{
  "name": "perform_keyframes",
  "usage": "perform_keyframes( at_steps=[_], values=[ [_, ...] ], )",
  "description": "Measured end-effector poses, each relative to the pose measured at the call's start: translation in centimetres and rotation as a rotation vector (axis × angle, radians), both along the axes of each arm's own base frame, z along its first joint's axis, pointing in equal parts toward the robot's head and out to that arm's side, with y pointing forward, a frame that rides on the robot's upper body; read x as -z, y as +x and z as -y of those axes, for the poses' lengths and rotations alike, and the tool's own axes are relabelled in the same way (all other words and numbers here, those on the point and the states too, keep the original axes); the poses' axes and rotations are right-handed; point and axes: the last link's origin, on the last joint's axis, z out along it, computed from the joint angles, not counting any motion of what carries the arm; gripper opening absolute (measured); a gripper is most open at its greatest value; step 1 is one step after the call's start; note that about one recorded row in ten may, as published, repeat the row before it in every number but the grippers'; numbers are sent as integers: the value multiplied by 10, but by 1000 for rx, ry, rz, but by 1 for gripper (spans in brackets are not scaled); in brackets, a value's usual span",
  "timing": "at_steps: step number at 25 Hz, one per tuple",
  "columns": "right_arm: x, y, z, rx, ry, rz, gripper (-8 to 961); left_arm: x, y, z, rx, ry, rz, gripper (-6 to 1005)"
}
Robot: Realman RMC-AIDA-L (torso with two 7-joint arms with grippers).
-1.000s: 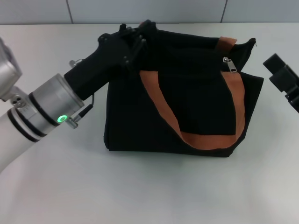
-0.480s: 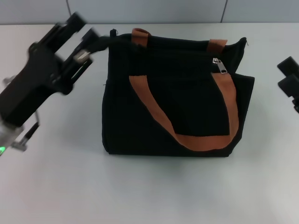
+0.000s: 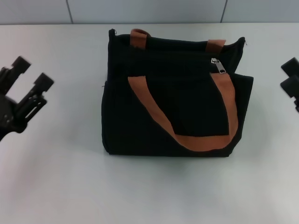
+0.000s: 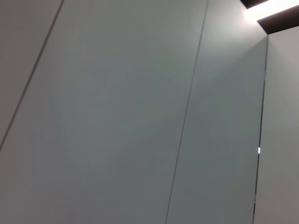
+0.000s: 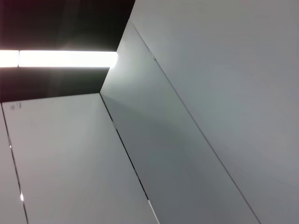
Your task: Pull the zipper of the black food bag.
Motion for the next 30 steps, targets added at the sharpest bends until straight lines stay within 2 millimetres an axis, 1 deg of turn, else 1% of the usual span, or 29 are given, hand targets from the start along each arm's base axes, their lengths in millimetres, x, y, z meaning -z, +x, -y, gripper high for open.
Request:
perform_keyframes(
  at_steps=[4, 7, 9, 10, 11, 14, 17, 21, 26, 30],
  values=[
    [1, 2, 2, -25, -30, 46, 653, -5, -6, 8, -2, -9, -13, 784],
    [2, 3, 6, -50, -14, 100, 654, -2, -6, 13, 39, -71, -74, 784],
    [6, 4, 11, -100, -5, 168, 655, -2, -6, 13, 39, -71, -74, 784],
    [8, 3, 13, -132, -7, 203, 655, 13, 0, 21, 194, -251, -229, 784],
    [11, 3, 16, -171, -20, 240, 655, 20, 2, 23, 245, -303, -271, 784],
    [20, 1, 18, -279, -99, 332, 656, 40, 10, 32, 401, -416, -382, 784],
    [30, 2, 17, -342, -145, 427, 657, 49, 16, 32, 473, -448, -414, 784],
    [45, 7, 12, -312, -132, 510, 658, 50, 18, 29, 491, -468, -422, 784],
    [57, 2, 13, -363, -170, 532, 660, 51, 17, 28, 485, -470, -429, 784],
    [66, -3, 15, -408, -222, 544, 733, 53, 17, 27, 480, -482, -440, 784]
  ],
)
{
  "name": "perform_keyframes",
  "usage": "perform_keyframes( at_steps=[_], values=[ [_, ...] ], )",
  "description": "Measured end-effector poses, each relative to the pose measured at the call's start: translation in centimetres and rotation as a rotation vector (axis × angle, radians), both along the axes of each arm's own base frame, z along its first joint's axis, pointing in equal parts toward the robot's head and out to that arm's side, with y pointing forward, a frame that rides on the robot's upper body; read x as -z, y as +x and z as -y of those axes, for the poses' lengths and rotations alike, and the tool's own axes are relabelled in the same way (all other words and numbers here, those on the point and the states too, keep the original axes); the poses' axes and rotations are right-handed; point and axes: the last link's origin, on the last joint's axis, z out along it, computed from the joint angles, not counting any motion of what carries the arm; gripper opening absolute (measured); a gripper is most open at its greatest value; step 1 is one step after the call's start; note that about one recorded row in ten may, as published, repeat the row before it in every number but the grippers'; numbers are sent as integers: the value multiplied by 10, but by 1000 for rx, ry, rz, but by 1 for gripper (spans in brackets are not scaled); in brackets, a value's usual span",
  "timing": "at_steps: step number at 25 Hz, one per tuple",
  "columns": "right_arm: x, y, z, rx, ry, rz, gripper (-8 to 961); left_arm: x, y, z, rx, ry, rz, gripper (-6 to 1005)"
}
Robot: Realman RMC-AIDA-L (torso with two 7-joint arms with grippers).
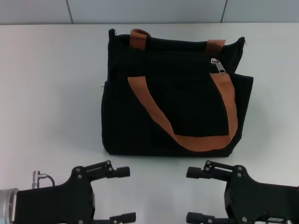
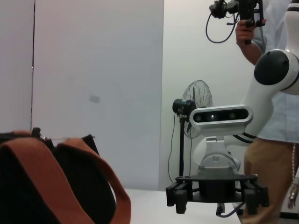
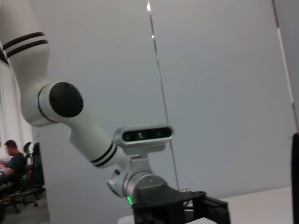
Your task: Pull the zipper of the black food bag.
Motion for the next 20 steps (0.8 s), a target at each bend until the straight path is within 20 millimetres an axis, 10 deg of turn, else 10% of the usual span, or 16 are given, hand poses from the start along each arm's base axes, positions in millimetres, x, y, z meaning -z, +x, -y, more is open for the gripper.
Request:
perform_keyframes(
  at_steps=[20],
  values=[
    [11, -6, -15, 2, 3, 44, 769, -5, -3, -12, -41, -27, -46, 784]
  ],
)
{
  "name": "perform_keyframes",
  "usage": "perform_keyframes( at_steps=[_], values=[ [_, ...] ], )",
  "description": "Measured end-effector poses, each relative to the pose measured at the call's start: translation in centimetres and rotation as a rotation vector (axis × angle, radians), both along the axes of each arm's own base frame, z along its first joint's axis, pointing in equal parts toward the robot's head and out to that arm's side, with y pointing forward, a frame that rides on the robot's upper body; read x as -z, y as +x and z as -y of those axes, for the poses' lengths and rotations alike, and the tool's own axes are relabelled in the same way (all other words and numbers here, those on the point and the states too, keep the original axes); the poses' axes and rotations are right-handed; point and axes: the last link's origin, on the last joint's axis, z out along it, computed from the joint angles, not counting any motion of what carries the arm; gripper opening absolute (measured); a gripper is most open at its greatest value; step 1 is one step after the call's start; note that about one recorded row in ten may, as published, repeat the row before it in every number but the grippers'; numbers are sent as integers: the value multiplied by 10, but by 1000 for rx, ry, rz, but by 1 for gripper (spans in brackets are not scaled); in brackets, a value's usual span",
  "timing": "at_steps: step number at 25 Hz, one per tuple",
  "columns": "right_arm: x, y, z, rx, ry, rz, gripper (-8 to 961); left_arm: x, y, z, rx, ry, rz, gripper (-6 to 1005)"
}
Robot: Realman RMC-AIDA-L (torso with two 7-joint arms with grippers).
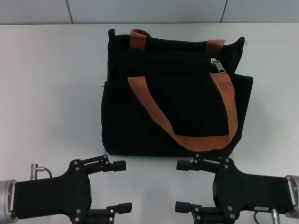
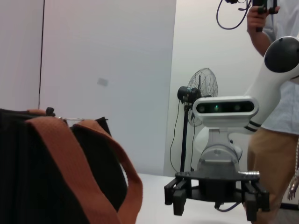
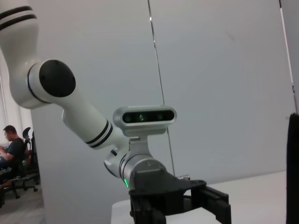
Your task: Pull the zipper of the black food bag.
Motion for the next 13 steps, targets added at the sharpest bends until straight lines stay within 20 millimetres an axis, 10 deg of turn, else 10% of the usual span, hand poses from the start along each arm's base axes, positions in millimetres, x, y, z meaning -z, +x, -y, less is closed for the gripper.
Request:
perform_keyframes(
  at_steps=[13],
  values=[
    [-1, -4, -5, -13, 7, -8, 769, 3, 5, -6, 16, -9, -9, 784]
  ],
)
